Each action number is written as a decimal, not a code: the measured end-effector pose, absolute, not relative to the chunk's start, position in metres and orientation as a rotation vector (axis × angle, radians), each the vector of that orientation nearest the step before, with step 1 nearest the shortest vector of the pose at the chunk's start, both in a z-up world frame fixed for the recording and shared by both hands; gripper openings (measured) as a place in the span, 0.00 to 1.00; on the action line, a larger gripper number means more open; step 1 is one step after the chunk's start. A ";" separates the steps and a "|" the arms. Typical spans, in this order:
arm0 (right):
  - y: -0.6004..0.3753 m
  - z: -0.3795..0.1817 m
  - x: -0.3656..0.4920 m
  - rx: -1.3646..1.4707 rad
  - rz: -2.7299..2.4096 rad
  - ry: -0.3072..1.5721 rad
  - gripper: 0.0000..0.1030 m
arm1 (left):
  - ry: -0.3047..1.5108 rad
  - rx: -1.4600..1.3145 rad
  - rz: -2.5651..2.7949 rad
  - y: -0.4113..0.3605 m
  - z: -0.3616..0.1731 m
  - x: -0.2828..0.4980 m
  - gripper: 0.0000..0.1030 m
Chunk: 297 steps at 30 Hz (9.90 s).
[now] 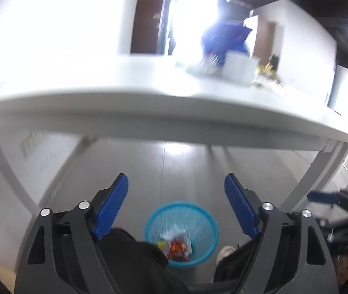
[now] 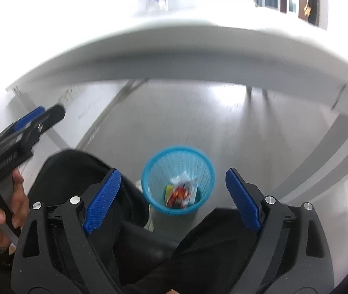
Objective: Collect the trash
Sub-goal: 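Raise both tools back up toward the trash on the table, then grasp the blue tissue bag with the left tool while the right tool grasps the white cup, then carry the blue bag and white cup down over the blue wastebasket, then open the left tool over the basket while the right tool releases the cup, then raise both tools back toward the remaining trash on the table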
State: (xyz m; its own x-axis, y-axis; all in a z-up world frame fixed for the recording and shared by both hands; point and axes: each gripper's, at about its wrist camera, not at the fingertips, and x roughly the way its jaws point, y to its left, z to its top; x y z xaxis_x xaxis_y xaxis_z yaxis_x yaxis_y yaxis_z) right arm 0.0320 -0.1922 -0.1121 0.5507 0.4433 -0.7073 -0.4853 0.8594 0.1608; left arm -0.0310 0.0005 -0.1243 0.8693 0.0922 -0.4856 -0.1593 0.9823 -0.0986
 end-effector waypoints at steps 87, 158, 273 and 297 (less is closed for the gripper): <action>-0.127 0.022 0.206 -0.084 0.565 0.624 0.92 | 0.538 -0.231 -0.094 0.061 0.025 0.148 0.94; -0.209 0.027 0.069 -0.039 0.548 0.518 0.54 | 0.443 -0.183 -0.181 0.003 0.034 0.018 0.02; -0.134 -0.251 0.105 -0.075 0.502 1.100 0.81 | 0.955 -0.293 0.114 -0.001 -0.206 0.066 0.45; -0.200 -0.109 0.029 -0.048 0.500 0.665 0.92 | 0.447 -0.193 0.140 -0.005 -0.076 -0.015 0.95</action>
